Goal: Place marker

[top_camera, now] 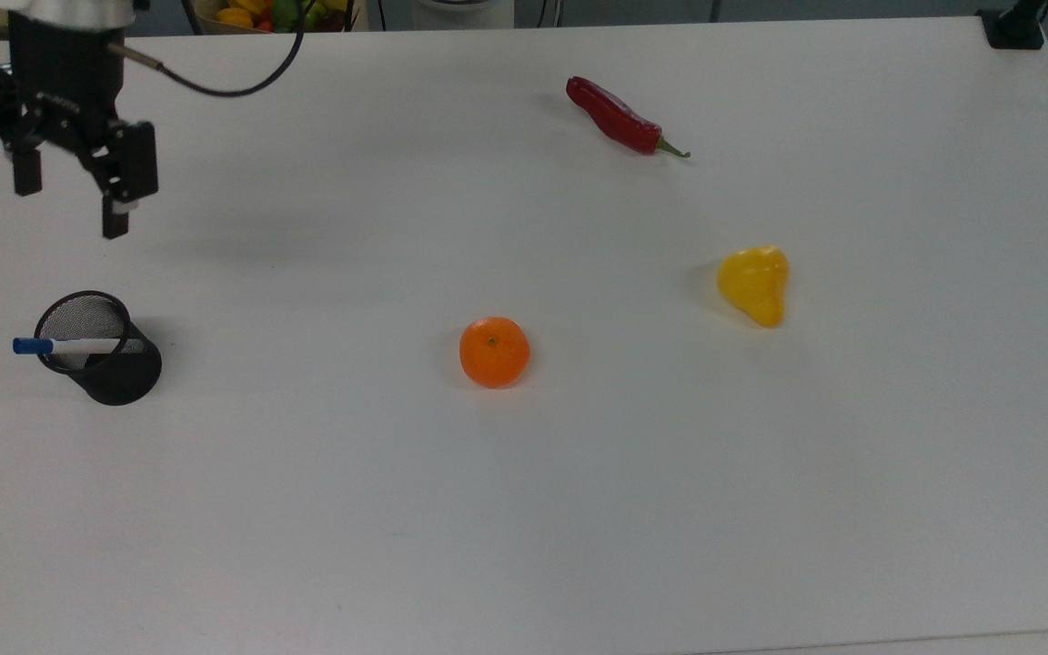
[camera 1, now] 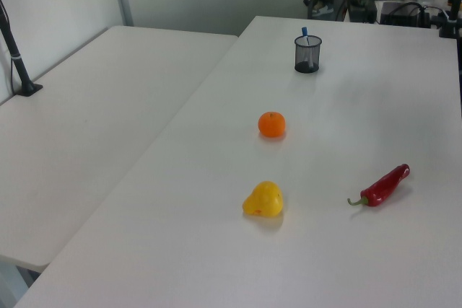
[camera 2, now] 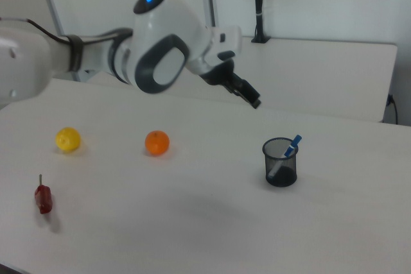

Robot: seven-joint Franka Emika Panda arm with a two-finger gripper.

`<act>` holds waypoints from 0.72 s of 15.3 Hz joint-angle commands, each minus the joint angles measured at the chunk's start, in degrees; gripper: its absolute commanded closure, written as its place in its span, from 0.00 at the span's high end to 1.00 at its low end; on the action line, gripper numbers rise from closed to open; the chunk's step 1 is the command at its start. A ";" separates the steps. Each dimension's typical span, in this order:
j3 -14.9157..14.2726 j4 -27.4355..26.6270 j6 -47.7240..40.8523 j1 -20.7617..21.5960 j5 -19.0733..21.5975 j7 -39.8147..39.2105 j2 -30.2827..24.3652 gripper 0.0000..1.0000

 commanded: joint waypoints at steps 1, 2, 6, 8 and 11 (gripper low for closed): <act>4.80 -0.90 -17.55 0.20 1.16 0.13 -8.22 1.00; 6.21 0.50 -23.95 0.20 1.16 0.39 -9.01 1.00; 12.27 6.40 -42.88 -0.59 1.43 5.13 -9.81 1.00; 16.05 6.84 -46.06 -0.68 1.43 6.28 -10.16 1.00; 20.01 7.11 -49.14 -1.21 1.43 6.90 -11.74 1.00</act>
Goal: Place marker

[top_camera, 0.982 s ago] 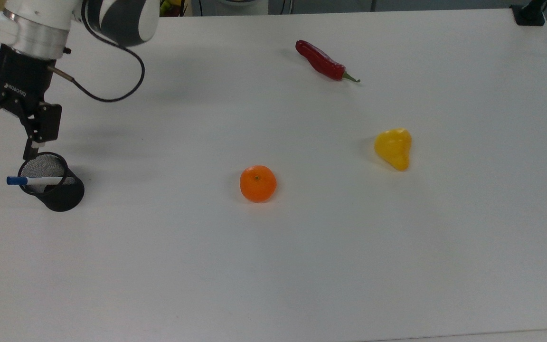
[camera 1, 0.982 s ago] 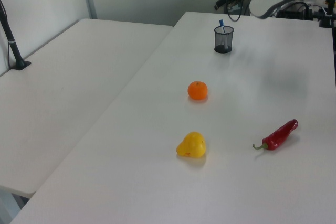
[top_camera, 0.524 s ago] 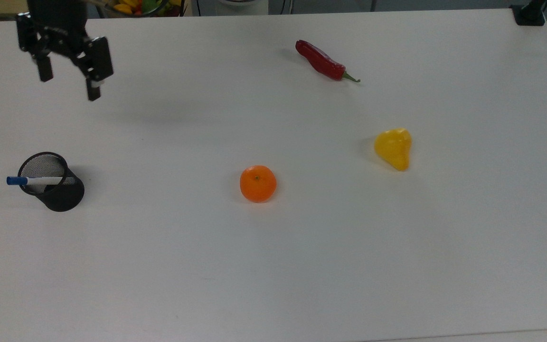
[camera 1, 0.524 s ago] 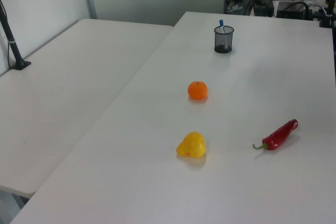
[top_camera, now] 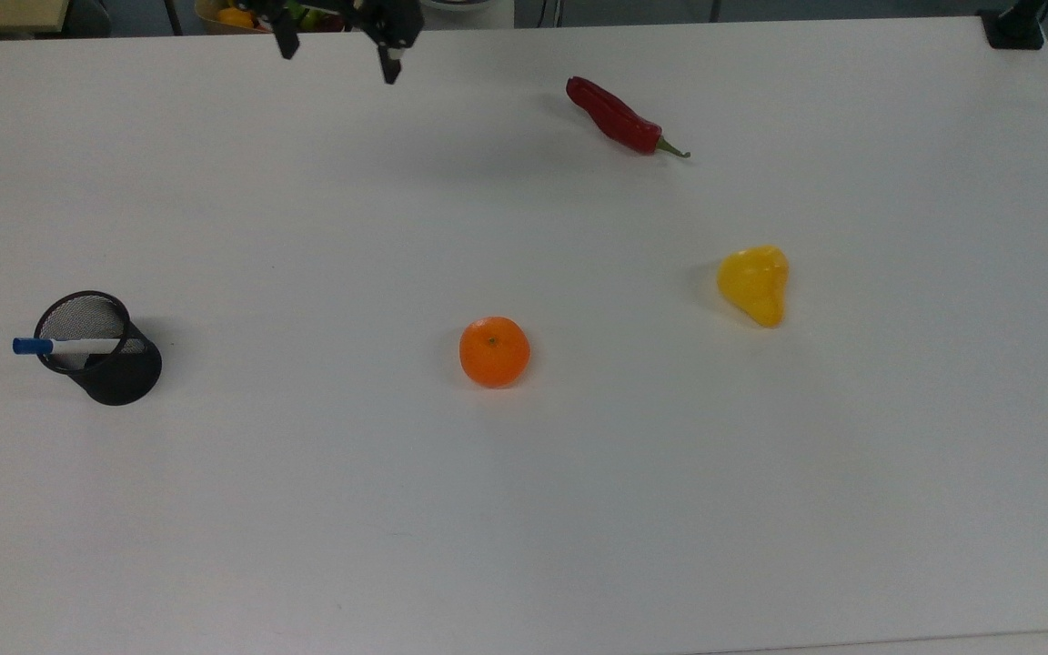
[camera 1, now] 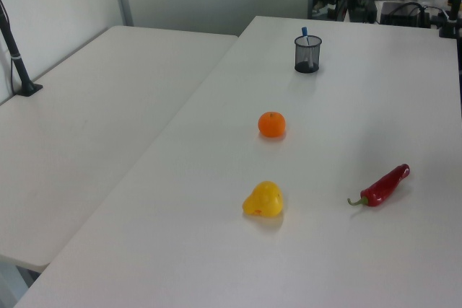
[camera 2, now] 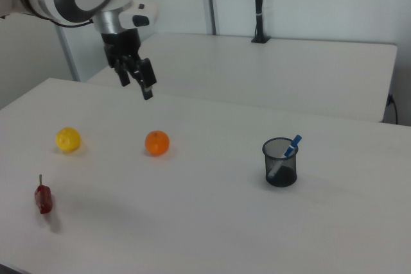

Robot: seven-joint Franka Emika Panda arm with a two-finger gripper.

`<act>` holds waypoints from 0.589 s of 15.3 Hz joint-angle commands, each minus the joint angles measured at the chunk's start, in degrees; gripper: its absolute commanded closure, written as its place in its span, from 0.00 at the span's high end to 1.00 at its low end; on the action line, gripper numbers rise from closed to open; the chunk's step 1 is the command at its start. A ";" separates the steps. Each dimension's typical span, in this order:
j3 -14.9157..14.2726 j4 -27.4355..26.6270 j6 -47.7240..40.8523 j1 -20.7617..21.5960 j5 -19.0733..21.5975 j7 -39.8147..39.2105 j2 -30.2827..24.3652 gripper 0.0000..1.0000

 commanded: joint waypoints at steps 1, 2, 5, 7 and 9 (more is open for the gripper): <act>5.03 0.65 -3.90 -1.62 1.33 0.90 -1.66 1.00; 5.39 0.65 -4.16 -1.45 1.33 0.55 -2.18 1.00; 5.39 0.13 -3.64 -0.04 1.60 -1.46 -2.28 1.00; 5.04 0.04 -3.29 0.58 1.51 -6.64 -2.19 1.00; 4.69 -0.31 -1.72 0.66 1.34 -11.21 -2.19 1.00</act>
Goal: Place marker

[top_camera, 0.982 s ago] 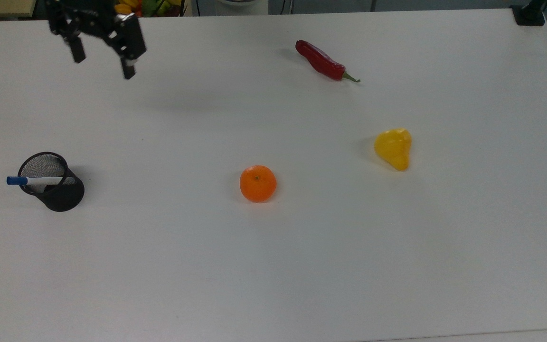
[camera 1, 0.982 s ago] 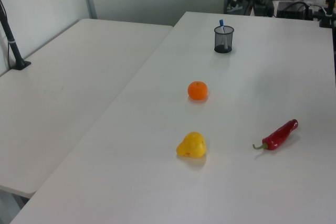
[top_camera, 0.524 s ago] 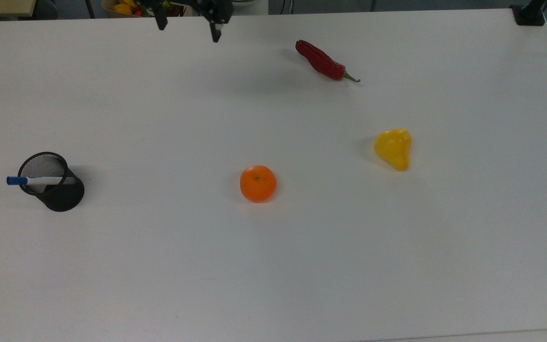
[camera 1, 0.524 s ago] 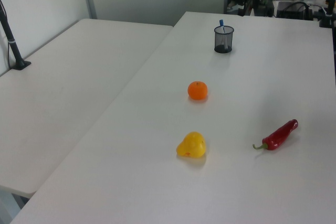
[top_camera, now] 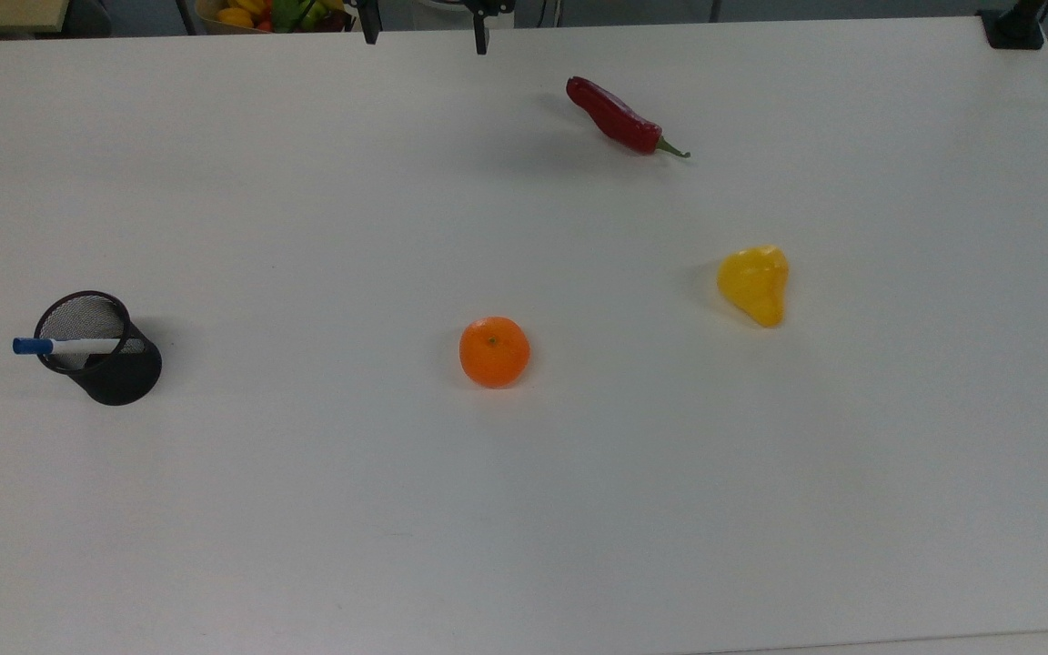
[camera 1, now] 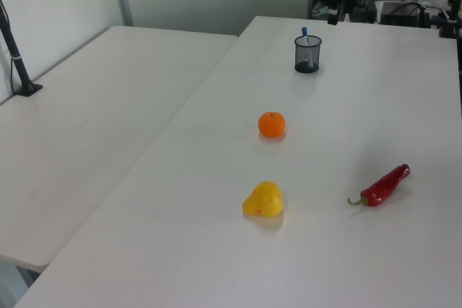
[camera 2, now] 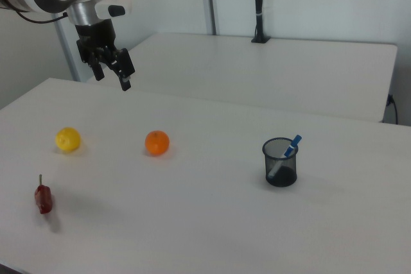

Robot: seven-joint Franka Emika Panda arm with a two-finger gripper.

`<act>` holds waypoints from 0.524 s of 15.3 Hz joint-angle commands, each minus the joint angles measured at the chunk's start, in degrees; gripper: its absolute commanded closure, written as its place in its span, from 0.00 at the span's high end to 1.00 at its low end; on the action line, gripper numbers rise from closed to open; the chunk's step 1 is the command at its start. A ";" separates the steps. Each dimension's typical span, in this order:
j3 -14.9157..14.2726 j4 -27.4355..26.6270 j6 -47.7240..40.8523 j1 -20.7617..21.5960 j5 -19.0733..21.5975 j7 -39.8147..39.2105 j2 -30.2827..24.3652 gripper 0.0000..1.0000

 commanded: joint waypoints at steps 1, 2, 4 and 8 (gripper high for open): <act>-1.34 -1.37 2.54 0.56 1.30 -7.32 -0.86 1.00; -1.95 -1.46 3.69 0.74 1.39 -7.50 -0.86 1.00; -1.96 -1.28 3.88 0.83 0.69 -7.76 -0.77 1.00; -1.96 -1.37 3.88 1.44 0.69 -7.59 -0.60 1.00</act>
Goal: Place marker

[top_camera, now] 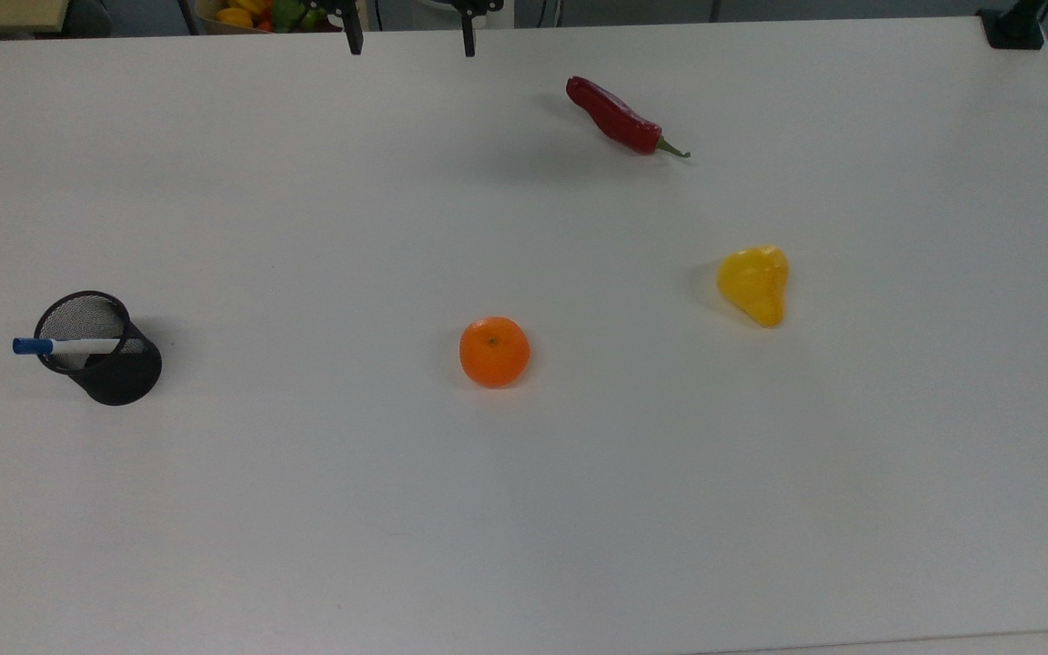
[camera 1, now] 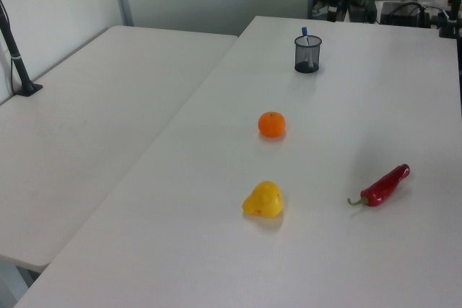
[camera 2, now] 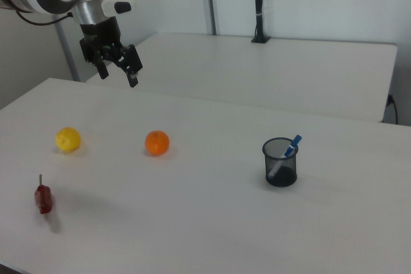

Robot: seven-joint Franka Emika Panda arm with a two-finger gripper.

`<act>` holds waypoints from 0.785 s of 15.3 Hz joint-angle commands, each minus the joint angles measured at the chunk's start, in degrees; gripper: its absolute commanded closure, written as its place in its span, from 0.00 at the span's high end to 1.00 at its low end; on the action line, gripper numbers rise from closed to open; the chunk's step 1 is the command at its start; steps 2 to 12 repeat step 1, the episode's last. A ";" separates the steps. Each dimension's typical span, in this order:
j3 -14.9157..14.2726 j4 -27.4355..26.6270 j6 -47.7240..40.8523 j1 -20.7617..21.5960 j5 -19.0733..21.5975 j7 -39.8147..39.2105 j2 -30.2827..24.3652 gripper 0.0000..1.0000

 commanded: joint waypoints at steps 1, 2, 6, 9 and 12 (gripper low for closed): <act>-0.90 -1.27 1.39 1.50 0.69 -1.13 -0.73 1.00; -0.90 -1.27 1.39 1.50 0.69 -1.13 -0.73 1.00; -0.90 -1.27 1.39 1.50 0.69 -1.13 -0.73 1.00; -0.90 -1.27 1.39 1.50 0.69 -1.13 -0.73 1.00; -0.90 -1.27 1.39 1.50 0.69 -1.13 -0.73 1.00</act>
